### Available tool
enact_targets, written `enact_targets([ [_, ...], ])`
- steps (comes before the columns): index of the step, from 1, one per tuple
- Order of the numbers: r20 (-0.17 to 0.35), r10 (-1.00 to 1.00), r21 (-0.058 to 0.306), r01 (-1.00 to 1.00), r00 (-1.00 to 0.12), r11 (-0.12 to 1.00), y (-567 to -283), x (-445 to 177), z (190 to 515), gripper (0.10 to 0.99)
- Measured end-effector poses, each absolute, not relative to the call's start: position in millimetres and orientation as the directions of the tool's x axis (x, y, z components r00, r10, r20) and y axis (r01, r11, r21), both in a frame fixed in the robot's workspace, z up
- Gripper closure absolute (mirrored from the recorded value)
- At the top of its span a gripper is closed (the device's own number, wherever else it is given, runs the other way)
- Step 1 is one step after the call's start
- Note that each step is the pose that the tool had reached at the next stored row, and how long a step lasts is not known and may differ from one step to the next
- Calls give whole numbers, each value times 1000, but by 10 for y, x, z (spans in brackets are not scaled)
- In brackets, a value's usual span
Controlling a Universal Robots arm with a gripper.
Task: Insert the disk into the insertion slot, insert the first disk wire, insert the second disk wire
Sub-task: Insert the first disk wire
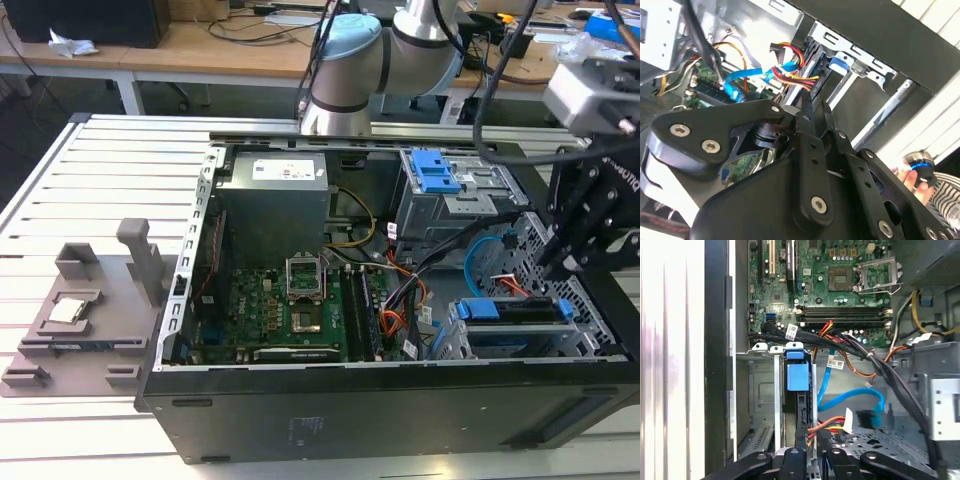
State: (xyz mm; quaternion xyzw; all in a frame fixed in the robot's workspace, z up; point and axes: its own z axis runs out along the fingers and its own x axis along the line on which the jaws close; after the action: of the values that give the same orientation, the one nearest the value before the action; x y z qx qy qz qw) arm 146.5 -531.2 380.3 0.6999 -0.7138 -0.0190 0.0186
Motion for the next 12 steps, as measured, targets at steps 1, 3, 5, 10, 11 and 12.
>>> enact_targets([
  [1,0,-1000,53,-998,-20,20,-5294,1465,3846,851],
  [3,0,-1000,53,-998,-20,20,-5258,1465,3911,929],
  [5,0,-1000,53,-998,-20,20,-5245,1465,3974,980],
  [10,0,-1000,53,-998,-20,20,-5245,1465,3980,980],
  [11,0,-1000,53,-998,-20,20,-5245,1465,3980,980],
  [12,0,-1000,53,-998,-20,20,-5245,1465,3980,980],
])
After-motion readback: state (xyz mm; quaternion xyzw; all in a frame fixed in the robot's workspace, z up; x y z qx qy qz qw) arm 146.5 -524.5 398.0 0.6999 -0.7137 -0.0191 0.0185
